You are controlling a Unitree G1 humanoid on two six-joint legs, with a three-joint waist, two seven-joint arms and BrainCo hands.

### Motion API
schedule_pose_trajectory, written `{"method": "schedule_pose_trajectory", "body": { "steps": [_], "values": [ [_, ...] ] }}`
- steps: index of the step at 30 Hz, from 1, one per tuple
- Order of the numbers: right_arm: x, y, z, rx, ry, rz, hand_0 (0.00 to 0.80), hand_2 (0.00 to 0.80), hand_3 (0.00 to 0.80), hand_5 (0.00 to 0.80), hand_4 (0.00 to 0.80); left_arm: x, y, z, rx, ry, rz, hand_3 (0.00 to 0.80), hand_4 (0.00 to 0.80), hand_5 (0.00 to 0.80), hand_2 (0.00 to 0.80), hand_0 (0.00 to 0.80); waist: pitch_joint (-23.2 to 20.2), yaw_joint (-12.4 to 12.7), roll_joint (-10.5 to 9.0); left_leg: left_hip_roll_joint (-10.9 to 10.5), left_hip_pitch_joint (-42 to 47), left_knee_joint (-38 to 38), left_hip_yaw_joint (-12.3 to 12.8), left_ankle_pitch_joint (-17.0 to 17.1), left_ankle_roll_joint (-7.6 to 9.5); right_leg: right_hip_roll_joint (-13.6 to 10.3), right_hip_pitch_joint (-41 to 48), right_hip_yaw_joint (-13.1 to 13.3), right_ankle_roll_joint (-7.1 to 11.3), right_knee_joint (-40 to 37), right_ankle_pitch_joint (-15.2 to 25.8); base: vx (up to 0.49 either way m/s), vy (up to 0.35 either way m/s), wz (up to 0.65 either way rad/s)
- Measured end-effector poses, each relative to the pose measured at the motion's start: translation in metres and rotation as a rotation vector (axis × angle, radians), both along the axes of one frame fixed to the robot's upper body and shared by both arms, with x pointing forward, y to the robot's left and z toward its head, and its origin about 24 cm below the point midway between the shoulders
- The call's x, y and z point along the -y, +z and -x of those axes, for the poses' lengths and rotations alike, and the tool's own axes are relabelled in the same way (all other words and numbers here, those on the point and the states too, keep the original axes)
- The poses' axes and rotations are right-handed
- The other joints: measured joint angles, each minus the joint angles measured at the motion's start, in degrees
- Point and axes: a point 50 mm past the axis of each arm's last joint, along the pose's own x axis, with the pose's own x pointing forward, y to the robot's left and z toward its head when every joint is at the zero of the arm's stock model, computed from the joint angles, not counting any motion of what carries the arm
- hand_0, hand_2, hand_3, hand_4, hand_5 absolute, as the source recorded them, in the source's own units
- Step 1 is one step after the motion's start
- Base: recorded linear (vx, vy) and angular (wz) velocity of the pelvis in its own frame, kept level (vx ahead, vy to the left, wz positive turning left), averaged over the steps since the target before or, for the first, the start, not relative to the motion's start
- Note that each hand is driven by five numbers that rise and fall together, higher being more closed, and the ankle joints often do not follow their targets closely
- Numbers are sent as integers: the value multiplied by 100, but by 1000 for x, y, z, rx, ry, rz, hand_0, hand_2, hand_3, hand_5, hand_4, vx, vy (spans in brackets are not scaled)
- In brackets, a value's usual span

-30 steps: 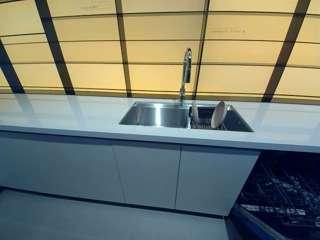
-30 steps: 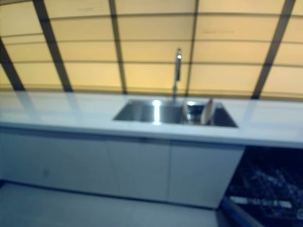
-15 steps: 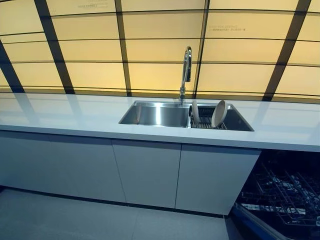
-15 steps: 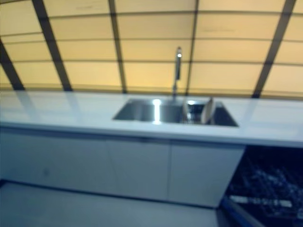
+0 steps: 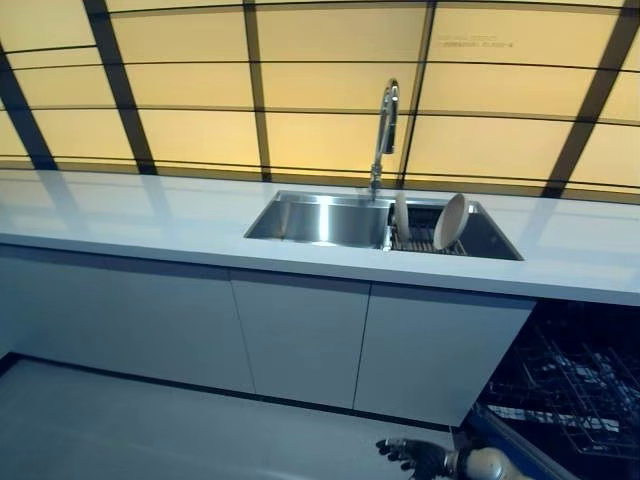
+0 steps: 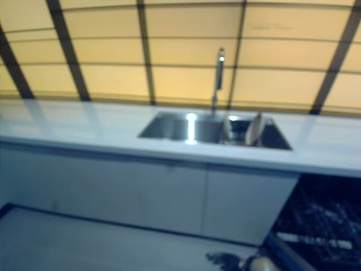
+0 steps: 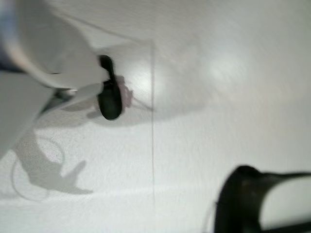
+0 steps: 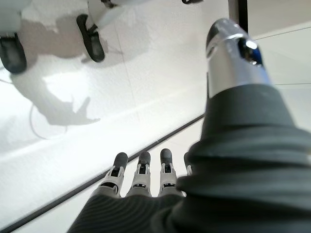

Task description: Take plates into dishwasher

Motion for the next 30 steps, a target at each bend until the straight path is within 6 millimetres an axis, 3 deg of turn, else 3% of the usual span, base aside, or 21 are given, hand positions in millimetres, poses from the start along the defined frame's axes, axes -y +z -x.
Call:
{"method": "schedule_pose_trajectory", "body": {
  "steps": [2, 3, 4, 5, 7, 8, 9, 11, 12, 13, 14, 15, 17, 18, 19, 20, 21, 22, 24, 26, 30],
  "values": [
    [-4, 11, -3, 25, 33, -14, 0, 0, 0, 0, 0, 0, 0, 1, 1, 6, -3, 0, 0, 0, 0, 0, 20, 2, 11, 1, -17, 25, -1, 5, -5, 10, 1, 39, -2, 0, -17, -5, -106, 14],
    [-17, 37, -11, 88, 119, -71, 0, 0, 0, 0, 0, -2, -1, 5, -4, 21, -21, 0, 0, 0, 0, 0, 93, -10, -5, 45, -44, 125, 26, 20, -33, 56, 36, 162, -9, 0, -68, -5, -176, 15],
    [-21, 43, -13, 97, 141, -82, 0, 0, 0, 0, 0, -4, -2, 5, -2, 37, -25, 0, 0, 0, 0, 0, 124, -8, -24, 54, -97, 215, 30, 8, -51, 71, 9, 179, -37, 21, -97, 31, -211, 33],
    [-33, 68, -23, 137, 207, -139, 0, 0, 0, 0, 0, -13, 2, -3, 52, 139, -44, 0, 0, 0, 0, 0, 412, 20, -252, -96, -692, 1386, 19, -76, -201, 0, -148, 337, -211, 316, -253, 65, -76, 26],
    [-43, 95, -31, 187, 272, -201, 0, 0, 0, 0, 0, -22, 6, -9, 105, 237, -54, 0, 0, 0, 0, 0, 730, 109, -456, -158, -1458, 2914, 125, 112, -498, -56, -290, 460, -359, 784, -444, 113, -19, 10],
    [-47, 103, -32, 200, 285, -233, 0, 0, 0, 0, 0, -23, 5, -6, 109, 272, -53, 0, 0, 0, 0, 0, 791, 238, -467, -144, -1719, 3355, 143, 286, -650, -68, -237, 474, -431, 848, -490, 272, 42, 0],
    [-50, 109, -32, 201, 300, -262, 0, 0, 0, 0, 0, -23, 2, 5, 103, 328, -39, 0, 0, 0, 0, 0, 799, 345, -484, -173, -1896, 3595, 171, 251, -662, -68, -195, 451, -487, 881, -521, 347, 59, -2],
    [-58, 115, -36, 198, 318, -293, 0, 0, 0, 0, 0, -21, -3, 22, 109, 445, -18, 0, 0, 0, 0, 0, 858, 546, -383, -77, -1876, 2816, 331, 184, -734, 40, -202, 467, -522, 882, -532, 515, 111, -10],
    [-64, 121, -39, 205, 333, -303, 0, 0, 0, 0, 0, -17, -7, 31, 85, 477, -15, 0, 0, 0, 0, 0, 931, 613, -161, 52, -1844, 1960, 369, 188, -745, 231, -189, 474, -587, 839, -501, 562, 148, -13],
    [-67, 124, -41, 206, 341, -303, 0, 0, 0, 0, 0, -15, -8, 35, 68, 491, -17, 0, 0, 0, 0, 0, 1014, 671, -22, 84, -1718, 1354, 184, 195, -767, 368, -181, 641, -615, 886, -483, 639, 222, -22],
    [-69, 124, -41, 197, 346, -296, 0, 0, 0, 0, 0, -12, -11, 40, 47, 500, -18, 0, 0, 0, 0, 0, 1049, 889, 108, 103, -1600, 951, 58, 194, -761, 511, -121, 957, -635, 893, -491, 389, 176, -37],
    [-70, 123, -41, 188, 350, -298, 0, 0, 0, 0, 0, -12, -11, 43, 36, 506, -22, 0, 0, 0, 0, 0, 1041, 1009, 142, 84, -1552, 862, 57, 174, -729, 548, -73, 1146, -622, 904, -521, 406, 178, -42],
    [-77, 129, -39, 196, 382, -321, 0, 0, 0, 0, 0, -13, -11, 47, 29, 507, -28, 0, 0, 0, 0, 0, 1018, 1123, 158, 138, -1343, 1171, 299, 165, -742, 538, -15, 1397, -621, 1010, -677, 327, 102, -57],
    [-78, 131, -37, 198, 395, -330, 0, 0, 0, 0, 0, -12, -12, 49, 29, 508, -26, 0, 0, 0, 0, 0, 942, 1107, 179, 197, -1124, 1237, 292, 139, -770, 535, 2, 1486, -522, 1050, -764, 256, 63, -58],
    [-78, 131, -35, 195, 400, -330, 0, 0, 0, 0, 0, -12, -12, 49, 29, 507, -24, 0, 0, 0, 0, 0, 901, 1099, 201, 229, -1029, 1210, 292, 89, -733, 536, 7, 1490, -477, 1071, -799, 227, 44, -52],
    [-78, 129, -29, 179, 420, -333, 0, 0, 0, 0, 0, -17, -9, 43, 58, 500, -31, 0, 0, 0, 0, 0, 788, 1059, 47, 131, -866, 968, 574, 252, 21, 335, 8, 1306, -306, 1283, -1002, 110, 20, -36],
    [-79, 129, -28, 176, 425, -336, 0, 0, 0, 0, 0, -20, -7, 40, 75, 495, -36, 0, 0, 0, 0, 0, 754, 1050, -24, 79, -840, 961, 629, 238, 191, 246, -7, 1193, -279, 1362, -1065, 156, 31, -35],
    [-80, 125, -26, 162, 427, -340, 0, 0, 0, 0, 0, -27, -4, 33, 102, 488, -49, 0, 0, 0, 0, 0, 663, 982, -194, -36, -794, 941, 700, 227, 265, 72, 8, 1003, -201, 1405, -1176, 102, 25, -10],
    [-77, 124, -26, 153, 420, -333, 0, 0, 0, 0, 0, -36, 3, 14, 162, 473, -64, 0, 0, 0, 0, 0, 540, 911, -384, -212, -705, 998, 758, 73, 360, -136, 187, 901, 7, 1238, -1191, 153, 52, -5],
    [-78, 124, -26, 148, 419, -346, 0, 0, 0, 0, 0, -39, 6, 5, 189, 466, -69, 0, 0, 0, 0, 0, 503, 919, -427, -230, -719, 1175, 789, -106, 346, -172, 262, 917, 28, 1087, -1177, 179, 80, -13],
    [-76, 124, -26, 144, 416, -341, 0, 0, 0, 0, 0, -39, 4, 11, 174, 472, -75, 0, 0, 0, 0, 0, 432, 943, -471, -211, -841, 1527, 784, -397, 306, -189, 316, 1022, 16, 966, -1192, 139, 88, -12]
  ]
}}
